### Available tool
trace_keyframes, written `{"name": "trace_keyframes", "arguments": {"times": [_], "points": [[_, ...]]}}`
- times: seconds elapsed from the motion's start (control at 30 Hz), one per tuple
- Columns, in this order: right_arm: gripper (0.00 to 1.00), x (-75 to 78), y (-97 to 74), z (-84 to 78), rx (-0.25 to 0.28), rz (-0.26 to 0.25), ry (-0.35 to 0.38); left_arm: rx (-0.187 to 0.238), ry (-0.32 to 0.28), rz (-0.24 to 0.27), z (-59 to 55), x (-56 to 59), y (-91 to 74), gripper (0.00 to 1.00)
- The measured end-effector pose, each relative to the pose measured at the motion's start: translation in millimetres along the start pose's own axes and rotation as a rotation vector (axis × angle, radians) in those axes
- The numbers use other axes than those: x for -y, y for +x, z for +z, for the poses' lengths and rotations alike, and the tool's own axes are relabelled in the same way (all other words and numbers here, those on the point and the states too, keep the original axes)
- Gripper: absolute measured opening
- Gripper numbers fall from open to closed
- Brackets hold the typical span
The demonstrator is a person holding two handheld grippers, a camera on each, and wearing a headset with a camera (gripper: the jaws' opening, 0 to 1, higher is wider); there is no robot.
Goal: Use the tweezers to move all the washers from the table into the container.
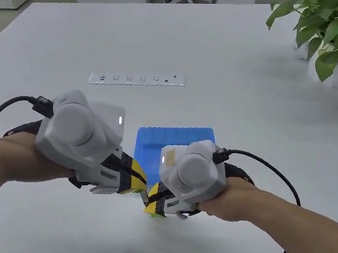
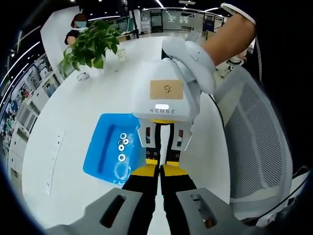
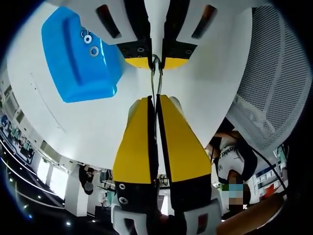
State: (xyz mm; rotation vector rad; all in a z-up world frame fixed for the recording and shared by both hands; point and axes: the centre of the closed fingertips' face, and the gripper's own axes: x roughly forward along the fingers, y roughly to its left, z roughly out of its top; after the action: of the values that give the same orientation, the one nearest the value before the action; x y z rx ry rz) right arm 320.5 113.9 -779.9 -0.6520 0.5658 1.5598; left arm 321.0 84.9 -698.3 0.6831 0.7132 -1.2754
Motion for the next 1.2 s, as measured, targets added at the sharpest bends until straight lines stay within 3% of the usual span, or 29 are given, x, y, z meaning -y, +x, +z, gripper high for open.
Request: {"name": "trace_keyframes", "arguments": {"times": [0.63,1.2], "points": [[0.08,3.8,-17.6,15.0,0.001,-0.036,-0.024,0.009,0.035,0.025,15.7,-0.9,-17.3,0.06],[0.08,22.6,-33.4,26.1,-0.005,-0.070,-0.065,0.024,0.061,0.072,29.6,-15.1,-29.7,0.06]]}}
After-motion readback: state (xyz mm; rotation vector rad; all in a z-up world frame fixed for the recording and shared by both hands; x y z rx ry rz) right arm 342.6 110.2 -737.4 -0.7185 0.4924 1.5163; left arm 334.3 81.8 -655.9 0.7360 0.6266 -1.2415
